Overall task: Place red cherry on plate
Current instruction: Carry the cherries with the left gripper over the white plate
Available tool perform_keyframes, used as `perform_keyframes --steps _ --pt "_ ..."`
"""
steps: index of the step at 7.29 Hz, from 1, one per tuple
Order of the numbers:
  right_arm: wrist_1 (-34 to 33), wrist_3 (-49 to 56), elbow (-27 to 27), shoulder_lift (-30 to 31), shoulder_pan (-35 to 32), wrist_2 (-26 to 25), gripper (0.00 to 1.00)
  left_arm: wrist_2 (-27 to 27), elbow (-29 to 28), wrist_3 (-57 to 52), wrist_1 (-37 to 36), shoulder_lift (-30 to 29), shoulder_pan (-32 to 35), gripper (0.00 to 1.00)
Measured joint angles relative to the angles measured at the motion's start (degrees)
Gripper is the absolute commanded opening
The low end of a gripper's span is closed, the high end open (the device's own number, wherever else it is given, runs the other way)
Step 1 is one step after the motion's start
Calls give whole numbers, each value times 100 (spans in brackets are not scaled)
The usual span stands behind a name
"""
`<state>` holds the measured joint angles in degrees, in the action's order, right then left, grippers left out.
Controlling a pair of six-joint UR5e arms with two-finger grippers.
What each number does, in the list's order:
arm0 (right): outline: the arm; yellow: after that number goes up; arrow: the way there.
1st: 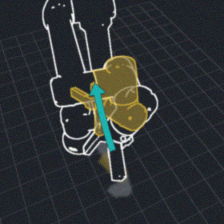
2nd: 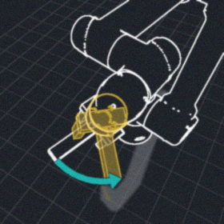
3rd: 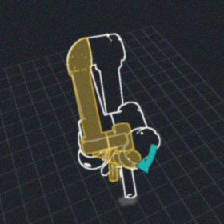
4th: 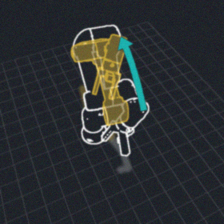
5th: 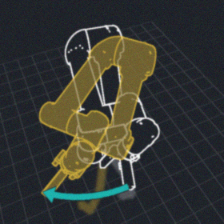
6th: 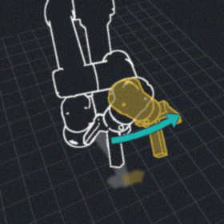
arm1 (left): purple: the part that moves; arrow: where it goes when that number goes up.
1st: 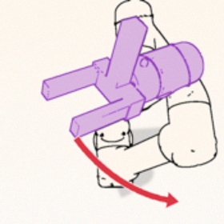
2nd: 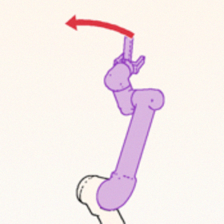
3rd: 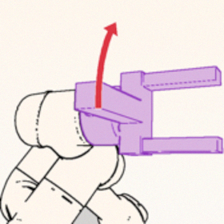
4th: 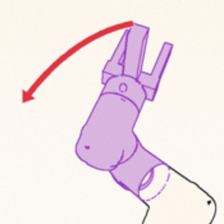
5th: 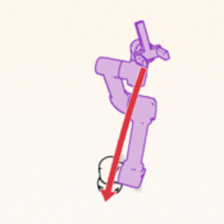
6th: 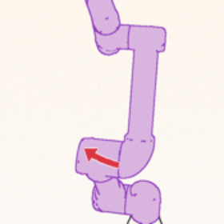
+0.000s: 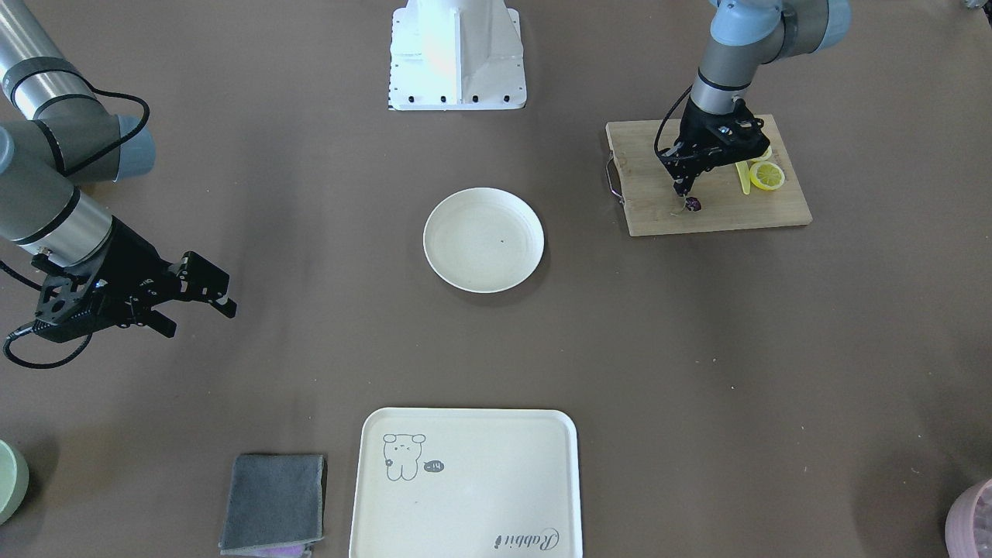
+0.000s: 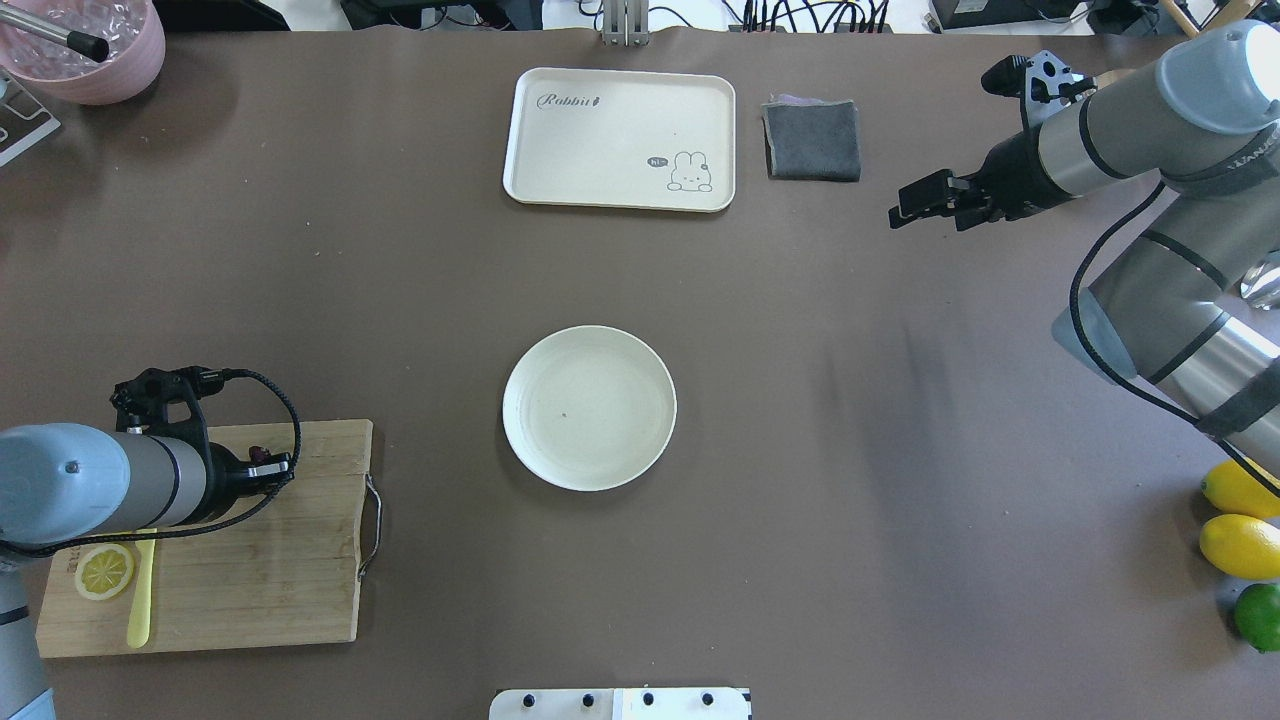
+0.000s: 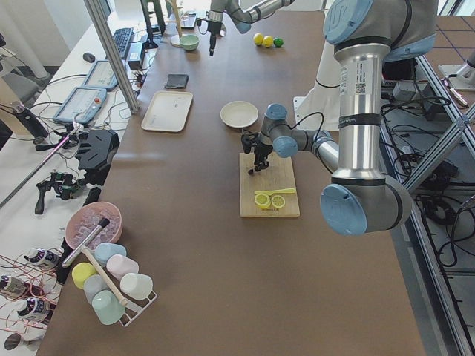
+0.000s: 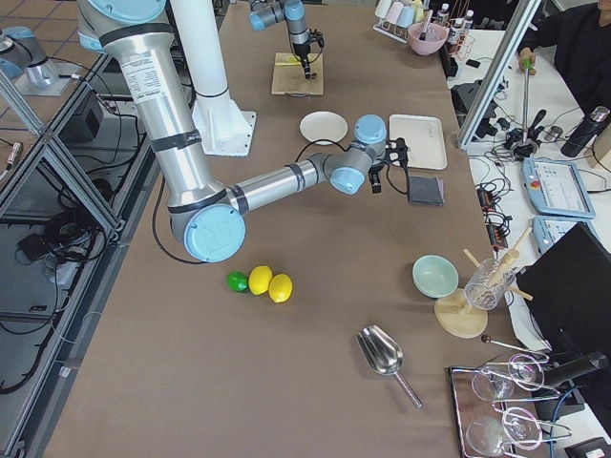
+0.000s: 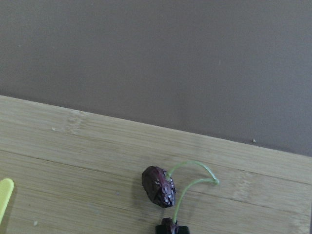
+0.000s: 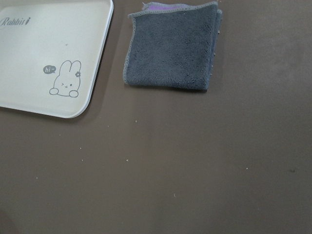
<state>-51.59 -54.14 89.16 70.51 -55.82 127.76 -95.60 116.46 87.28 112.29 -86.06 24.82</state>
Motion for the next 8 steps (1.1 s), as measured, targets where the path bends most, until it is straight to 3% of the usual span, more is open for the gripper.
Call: perform_keyframes --steps 3,4,7,8 --pt "0 0 -6 2 -29 46 100 -122 410 -30 -73 -173 587 0" --pt "0 0 -15 9 -32 48 100 -160 450 -27 -294 -575 720 0" --pt "0 6 -51 41 -52 38 100 -38 -115 48 -2064 -2968 537 0" --pt "0 8 -53 63 -60 28 100 207 -332 157 -2229 -3376 261 0"
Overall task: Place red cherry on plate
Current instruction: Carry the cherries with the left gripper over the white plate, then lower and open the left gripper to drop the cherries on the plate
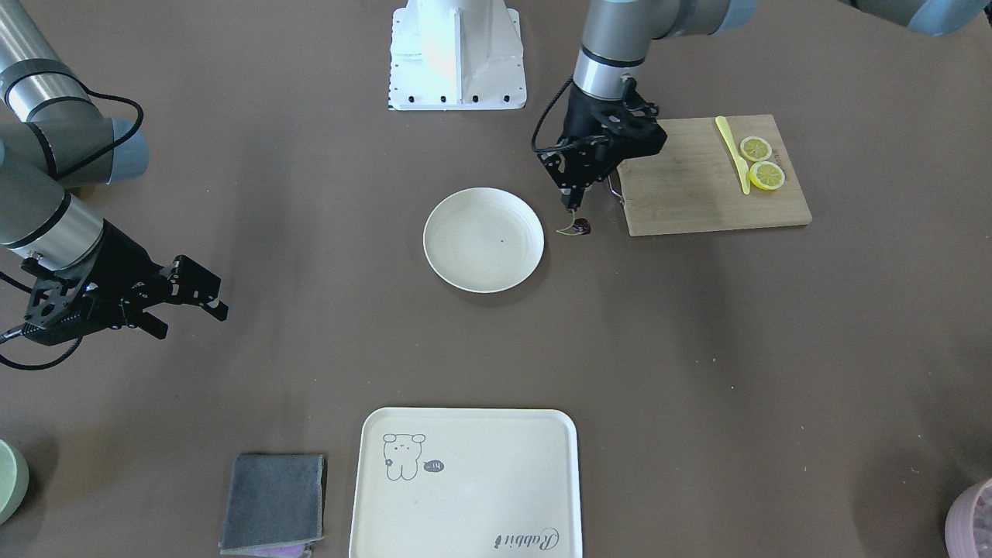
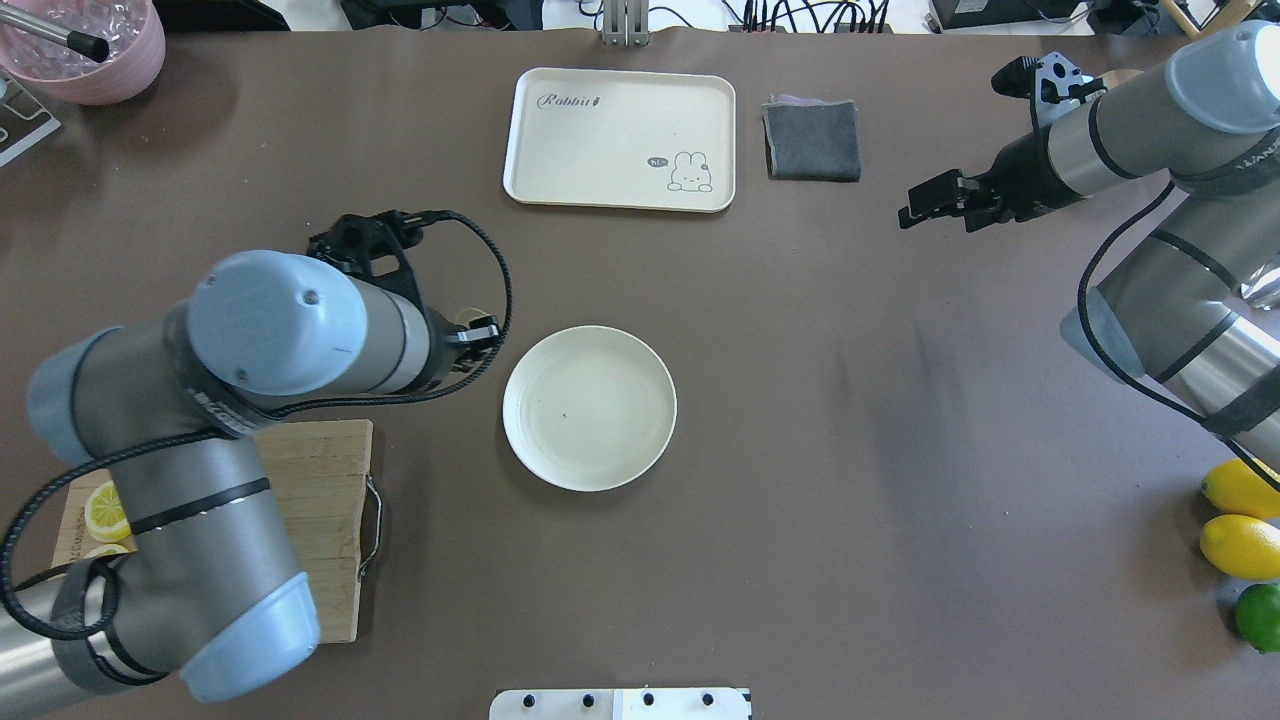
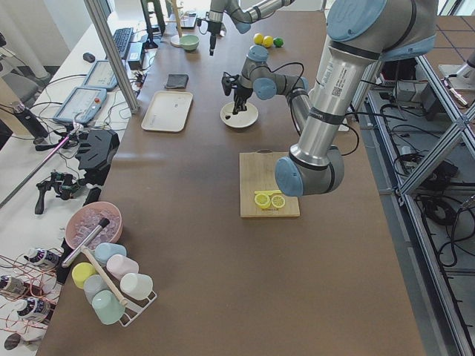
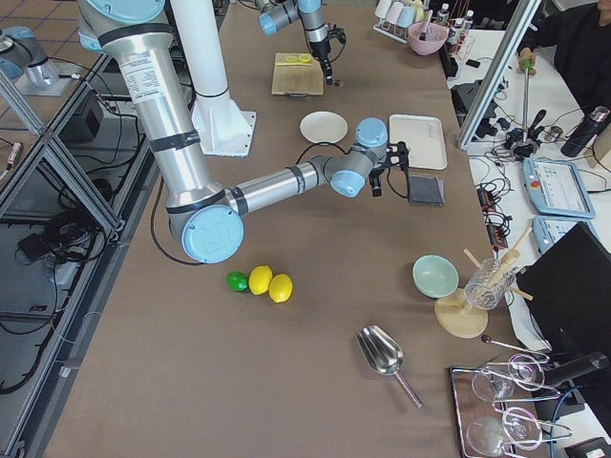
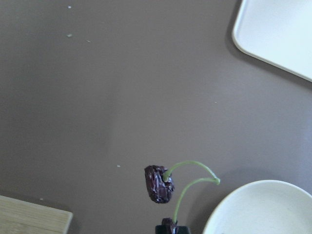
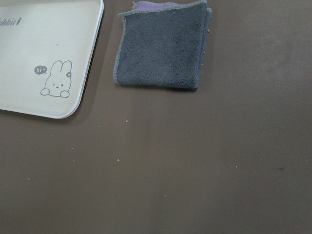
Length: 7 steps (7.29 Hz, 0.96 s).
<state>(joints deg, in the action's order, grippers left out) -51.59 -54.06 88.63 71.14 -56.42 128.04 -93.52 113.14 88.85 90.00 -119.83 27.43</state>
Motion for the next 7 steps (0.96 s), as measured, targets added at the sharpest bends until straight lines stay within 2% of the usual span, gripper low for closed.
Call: perform_keyframes --steps 3,4,5,7 --pt "4 1 2 53 -9 -12 100 499 -958 353 726 -480 -487 0" --pt "5 -1 2 56 -8 -15 100 597 -1206 365 939 -542 -605 91" --pt "2 -2 3 57 -5 -15 100 645 -1324 363 1036 -566 -702 98" --pt "0 -4 7 58 8 -10 100 836 -1356 334 1067 -539 -774 98"
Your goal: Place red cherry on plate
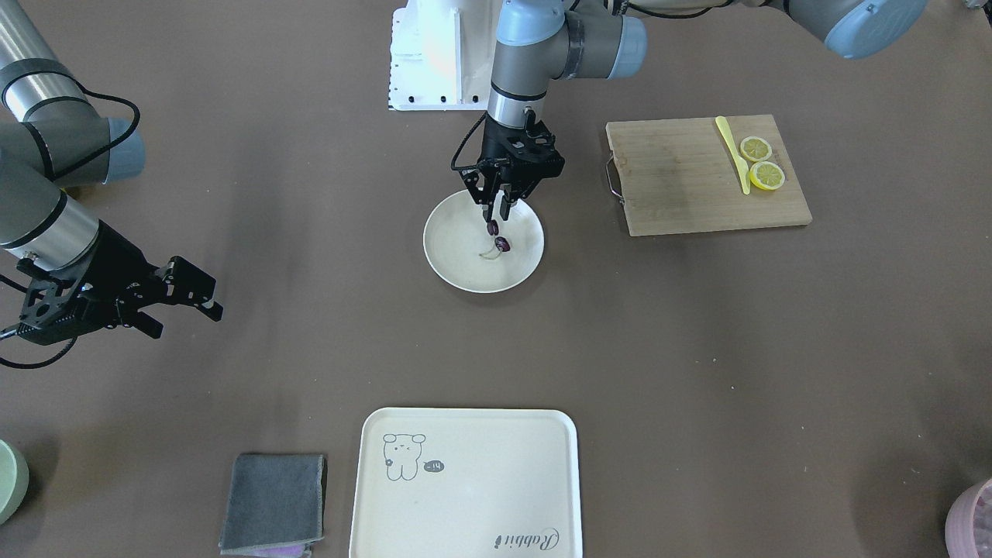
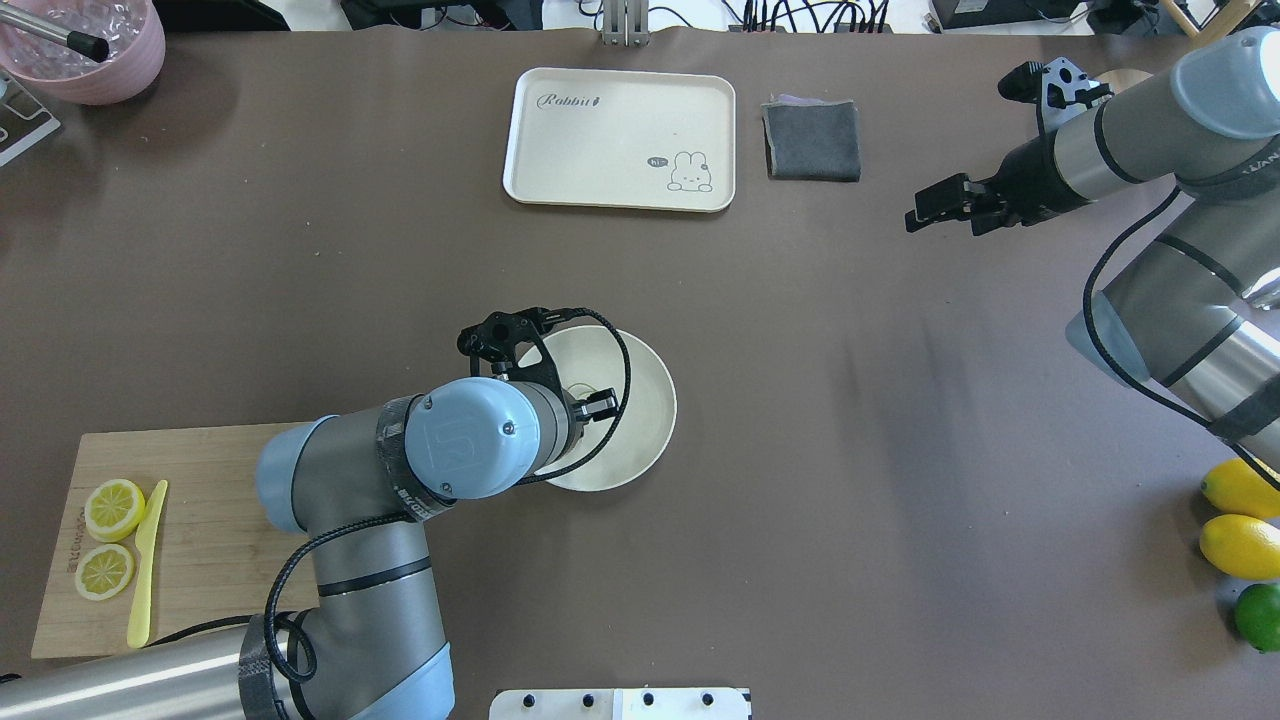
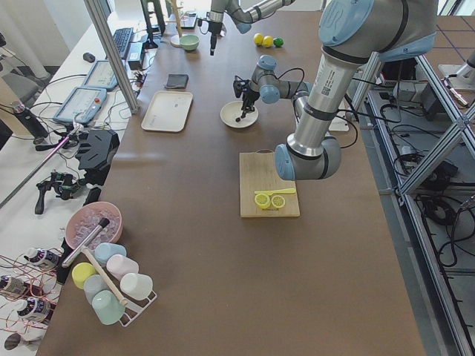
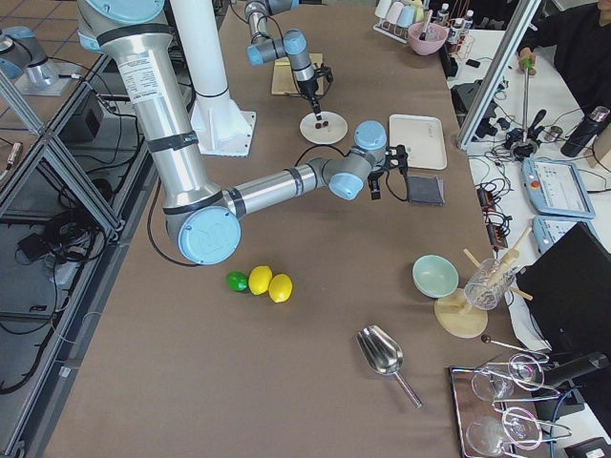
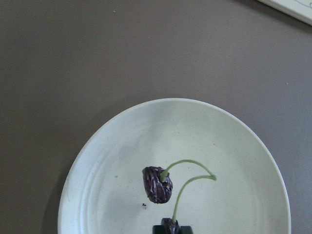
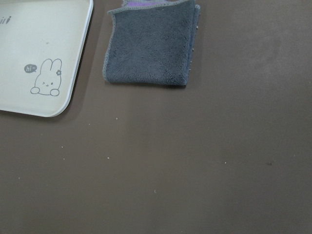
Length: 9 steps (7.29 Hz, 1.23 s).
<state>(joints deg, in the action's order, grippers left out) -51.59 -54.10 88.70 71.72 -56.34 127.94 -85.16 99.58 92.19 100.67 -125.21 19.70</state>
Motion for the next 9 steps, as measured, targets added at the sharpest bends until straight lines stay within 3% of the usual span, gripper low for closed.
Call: perform_keyframes --steps 2,4,6,8,9 --pt "-43 8 -11 3 -22 -6 100 362 53 -507 -3 34 50 98" --pt "-702 466 26 -12 -247 5 100 346 443 -1948 -32 472 587 98" --pt "-2068 2164 3 -45 -742 -55 100 -423 823 -3337 -13 1196 1860 98" --pt "-3487 4254 -43 0 -1503 -159 100 -1138 671 -4591 4 1767 3182 98" --pt "-3843 5022 -91 168 -1900 -157 100 -1759 488 -5244 -17 2048 3886 98"
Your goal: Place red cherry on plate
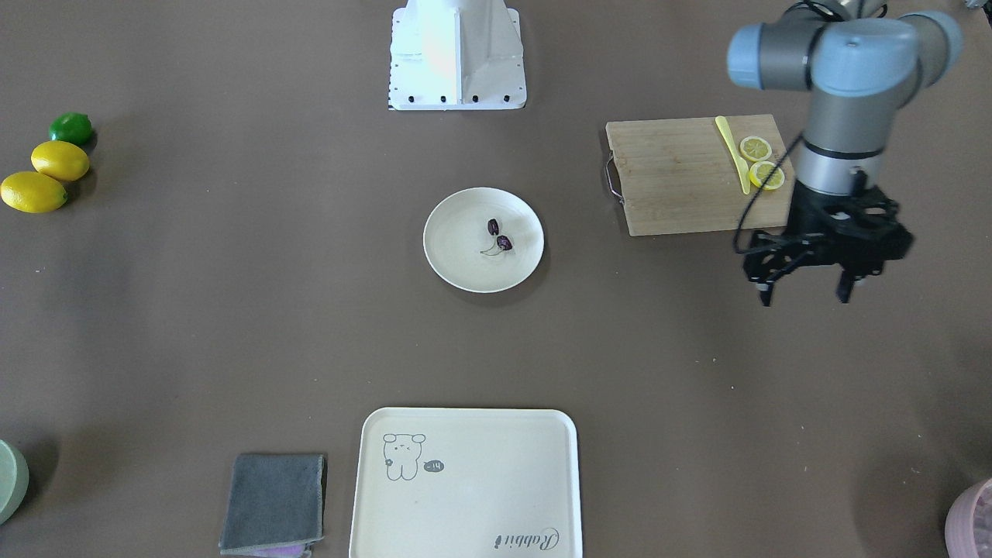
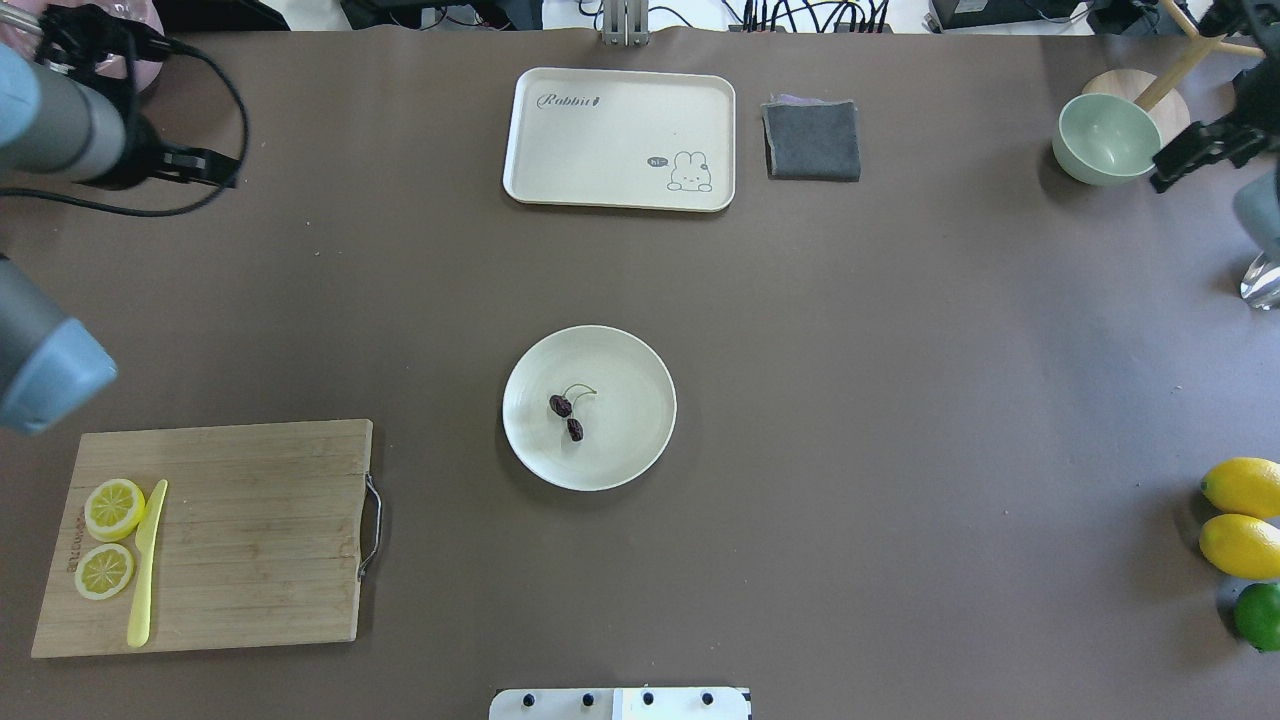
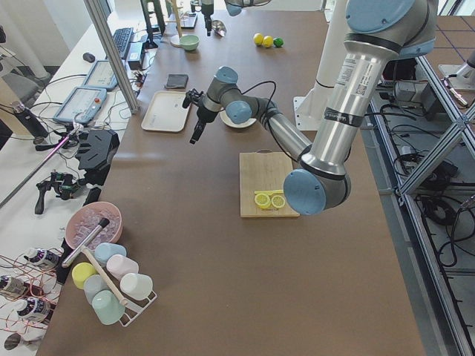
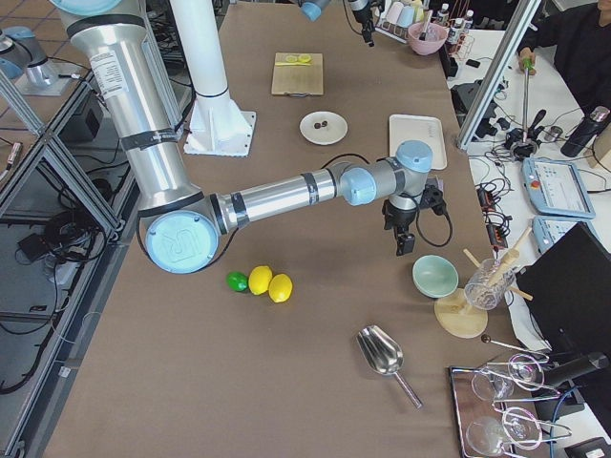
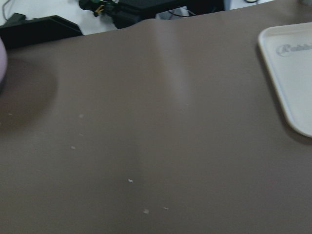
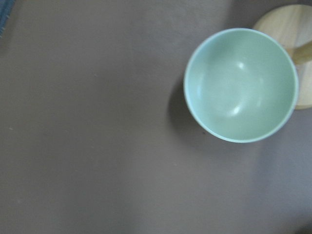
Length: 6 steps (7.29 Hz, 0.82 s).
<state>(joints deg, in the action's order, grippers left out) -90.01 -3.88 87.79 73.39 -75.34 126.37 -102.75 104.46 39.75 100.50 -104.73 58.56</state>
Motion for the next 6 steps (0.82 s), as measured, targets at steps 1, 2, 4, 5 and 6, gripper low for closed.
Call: perform_keyframes --steps 1,2,4,5,6 --pt "-149 535 -89 255 -371 46 100 -845 -279 -799 4 282 810 98" --pt "-190 871 -201 538 -681 181 100 -1541 -546 -1651 20 573 1598 98" --pt "-186 1132 -316 970 -1065 557 100 -2603 -1217 -2953 27 928 2820 98" --pt "-182 1138 -332 1062 -1145 626 100 -2964 -1523 -3351 36 979 3131 98" --pt "-178 1109 -335 1099 -1182 648 100 -3129 -1661 -3551 41 1007 3259 98"
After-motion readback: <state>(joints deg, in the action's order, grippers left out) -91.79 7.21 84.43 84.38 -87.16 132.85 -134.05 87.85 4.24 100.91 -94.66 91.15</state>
